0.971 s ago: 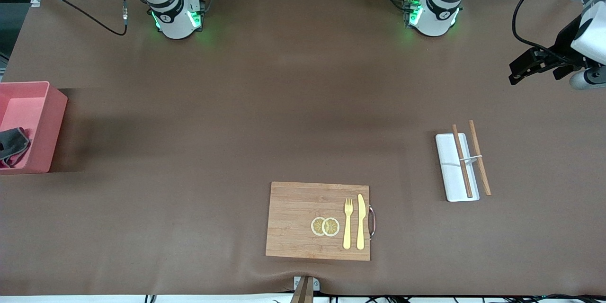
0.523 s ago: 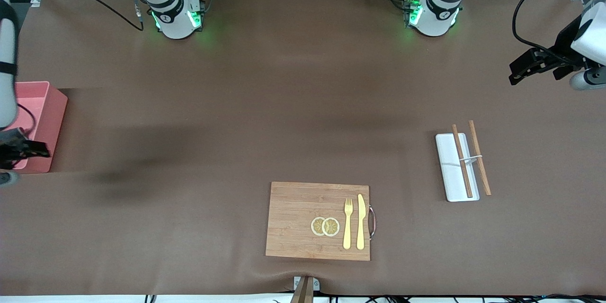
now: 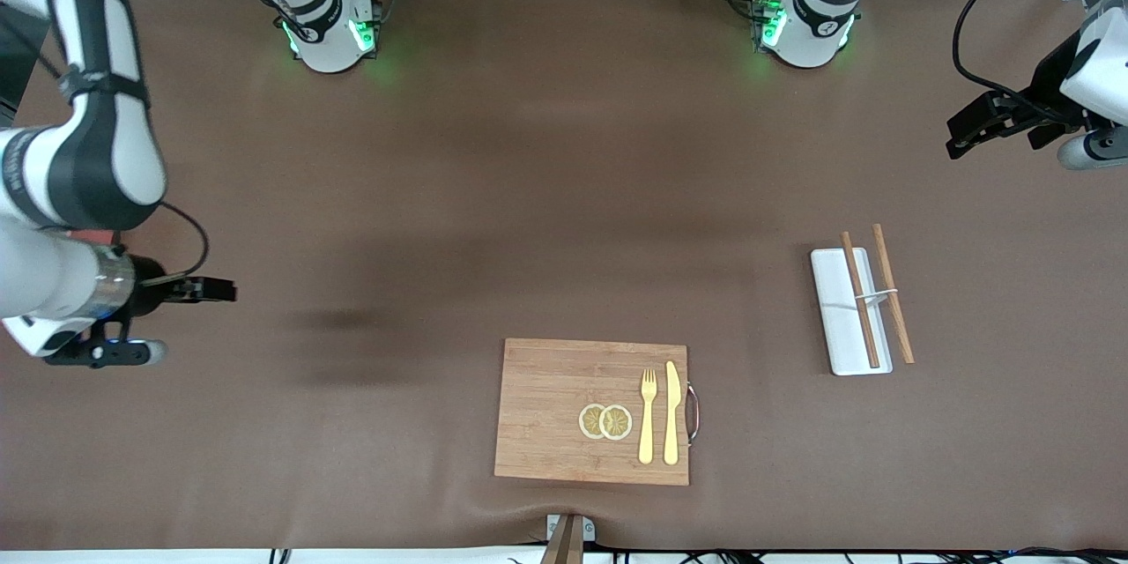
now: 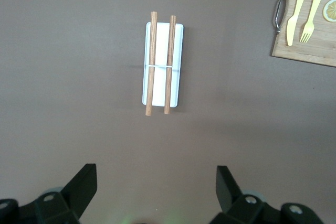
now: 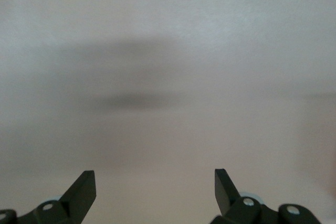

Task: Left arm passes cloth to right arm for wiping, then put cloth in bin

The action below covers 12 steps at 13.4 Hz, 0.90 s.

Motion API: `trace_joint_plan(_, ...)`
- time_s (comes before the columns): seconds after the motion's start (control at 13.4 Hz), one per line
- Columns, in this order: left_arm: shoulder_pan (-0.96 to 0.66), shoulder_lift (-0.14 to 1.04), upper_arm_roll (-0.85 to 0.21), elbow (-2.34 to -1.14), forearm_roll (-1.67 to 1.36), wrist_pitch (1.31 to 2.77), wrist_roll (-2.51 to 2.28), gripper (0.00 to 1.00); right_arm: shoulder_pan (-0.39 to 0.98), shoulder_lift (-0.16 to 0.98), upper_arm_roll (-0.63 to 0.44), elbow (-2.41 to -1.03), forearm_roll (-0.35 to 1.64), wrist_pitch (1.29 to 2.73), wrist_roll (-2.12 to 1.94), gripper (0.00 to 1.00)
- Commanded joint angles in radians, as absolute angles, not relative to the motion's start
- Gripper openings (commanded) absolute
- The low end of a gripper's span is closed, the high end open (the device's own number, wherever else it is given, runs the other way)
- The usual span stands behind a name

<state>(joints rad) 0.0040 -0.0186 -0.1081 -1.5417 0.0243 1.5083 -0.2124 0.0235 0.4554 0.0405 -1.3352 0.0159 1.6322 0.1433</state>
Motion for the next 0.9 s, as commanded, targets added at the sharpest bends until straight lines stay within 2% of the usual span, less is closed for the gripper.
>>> trace_joint_plan(0.0, 0.009, -0.025, -0.110, -1.549, 0.041, 1.513, -0.190, 1.00, 0.048, 0.320, 0.032, -1.437, 0.037, 1.623, 0.261, 1.00)
trace_joint_plan(0.3, 0.009, -0.026, -0.112, -1.560, 0.041, 1.519, -0.190, 1.00, 0.003, 0.135, 0.025, -1.564, 0.044, 1.603, 0.230, 1.00)
trace_joint_plan(0.52, 0.008, -0.026, -0.112, -1.560, 0.043, 1.520, -0.190, 1.00, -0.098, 0.085, 0.025, -1.566, 0.084, 1.603, 0.108, 1.00)
trace_joint_plan(0.82, 0.009, -0.025, -0.110, -1.562, 0.044, 1.520, -0.190, 1.00, -0.095, -0.009, 0.025, -1.621, 0.094, 1.597, 0.109, 1.00)
